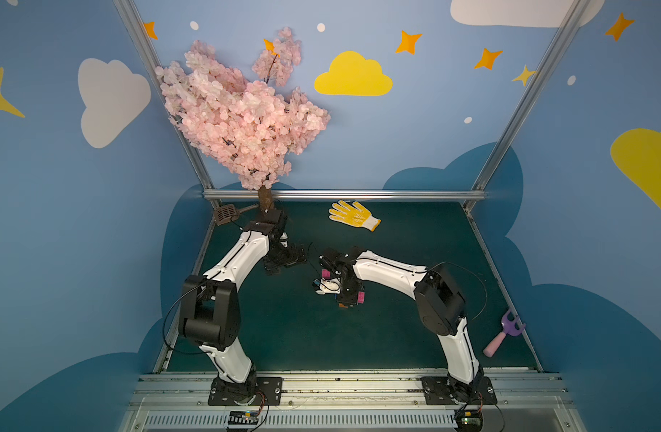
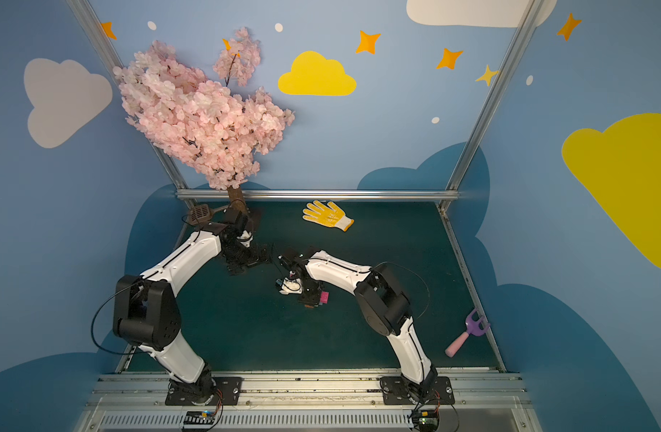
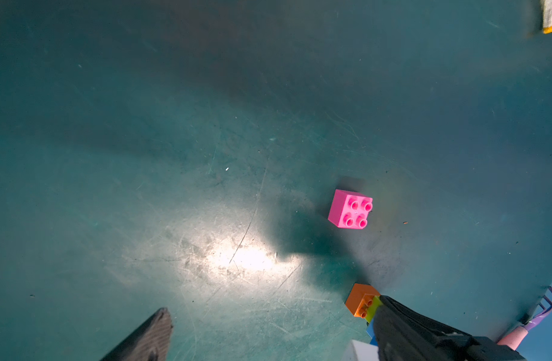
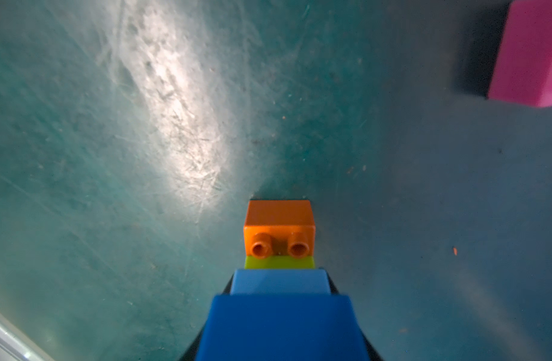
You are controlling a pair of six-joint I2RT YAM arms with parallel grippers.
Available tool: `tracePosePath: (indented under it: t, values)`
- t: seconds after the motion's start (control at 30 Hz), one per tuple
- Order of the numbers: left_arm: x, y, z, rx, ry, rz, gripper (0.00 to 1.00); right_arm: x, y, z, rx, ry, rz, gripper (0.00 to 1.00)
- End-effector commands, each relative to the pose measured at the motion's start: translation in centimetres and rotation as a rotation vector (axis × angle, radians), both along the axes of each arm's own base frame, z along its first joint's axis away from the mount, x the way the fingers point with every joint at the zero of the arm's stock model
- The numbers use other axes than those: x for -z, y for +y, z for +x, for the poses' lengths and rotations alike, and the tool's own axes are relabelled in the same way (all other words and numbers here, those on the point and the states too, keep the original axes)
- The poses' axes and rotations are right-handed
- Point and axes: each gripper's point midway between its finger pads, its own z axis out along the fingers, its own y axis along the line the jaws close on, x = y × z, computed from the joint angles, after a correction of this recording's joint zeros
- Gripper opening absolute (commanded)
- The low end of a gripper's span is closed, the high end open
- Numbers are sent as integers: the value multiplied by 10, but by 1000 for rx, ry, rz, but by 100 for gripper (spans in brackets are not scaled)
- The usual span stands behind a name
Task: Assemble the letter y with lego
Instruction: Assemble the lego brick with the lego brick.
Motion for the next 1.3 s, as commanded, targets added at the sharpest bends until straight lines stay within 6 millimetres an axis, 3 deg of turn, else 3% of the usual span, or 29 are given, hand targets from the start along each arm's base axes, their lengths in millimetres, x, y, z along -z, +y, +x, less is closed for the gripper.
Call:
tracePosePath:
  t: [0.0, 0.37, 1.27]
  values:
    - [0, 0, -4, 1, 8, -9, 100, 43, -16, 3, 23, 17, -96, 16]
    - [0, 1, -4, -1, 9, -7, 100, 26, -12, 11, 28, -4, -60, 27]
    - [0, 2, -4, 0, 6, -3, 100, 6, -7, 17, 31, -28, -31, 35]
